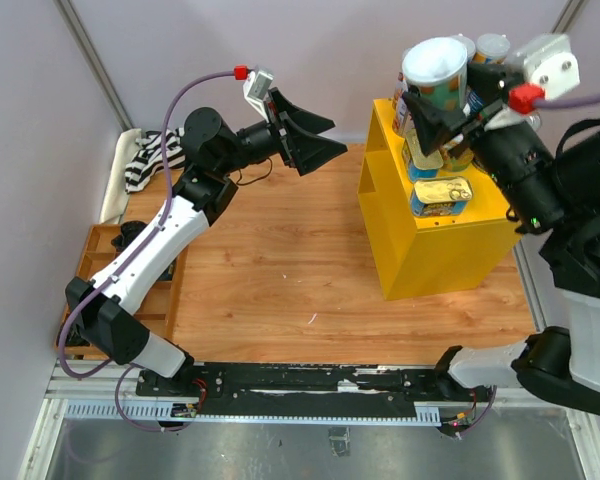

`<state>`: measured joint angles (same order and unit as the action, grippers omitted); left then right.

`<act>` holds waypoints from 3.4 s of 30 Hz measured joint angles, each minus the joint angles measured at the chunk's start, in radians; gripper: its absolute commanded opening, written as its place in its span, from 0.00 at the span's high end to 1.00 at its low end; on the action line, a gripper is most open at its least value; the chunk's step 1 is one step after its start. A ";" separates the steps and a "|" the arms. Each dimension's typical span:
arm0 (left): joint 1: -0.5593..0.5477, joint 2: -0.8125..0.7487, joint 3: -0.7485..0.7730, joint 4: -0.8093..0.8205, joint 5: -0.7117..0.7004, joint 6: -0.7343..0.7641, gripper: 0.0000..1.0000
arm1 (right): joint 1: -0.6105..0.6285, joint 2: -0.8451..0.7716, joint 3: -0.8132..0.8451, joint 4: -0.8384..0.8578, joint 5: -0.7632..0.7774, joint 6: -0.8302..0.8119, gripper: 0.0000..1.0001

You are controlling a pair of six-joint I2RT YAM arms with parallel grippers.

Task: Place and organize the canned foods onto the counter
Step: Place the canned food on the counter.

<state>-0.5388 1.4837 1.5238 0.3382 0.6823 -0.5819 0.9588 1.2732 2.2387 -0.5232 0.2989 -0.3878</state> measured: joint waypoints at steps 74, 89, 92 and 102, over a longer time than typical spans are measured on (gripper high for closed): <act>0.000 -0.040 -0.079 0.034 0.058 0.063 0.00 | -0.932 -0.754 -1.258 0.473 -0.285 0.440 0.99; 0.000 -0.040 -0.084 0.049 0.064 0.063 0.00 | -0.932 -0.807 -1.387 0.529 -0.246 0.444 0.99; 0.000 -0.040 -0.084 0.049 0.064 0.063 0.00 | -0.932 -0.814 -1.402 0.534 -0.234 0.445 0.97; 0.000 -0.040 -0.084 0.050 0.068 0.062 0.00 | -0.932 -0.819 -1.425 0.534 -0.210 0.465 0.58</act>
<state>-0.5388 1.4441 1.4395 0.3878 0.7506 -0.5198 0.0273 0.4541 0.8139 0.0105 0.0891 0.0776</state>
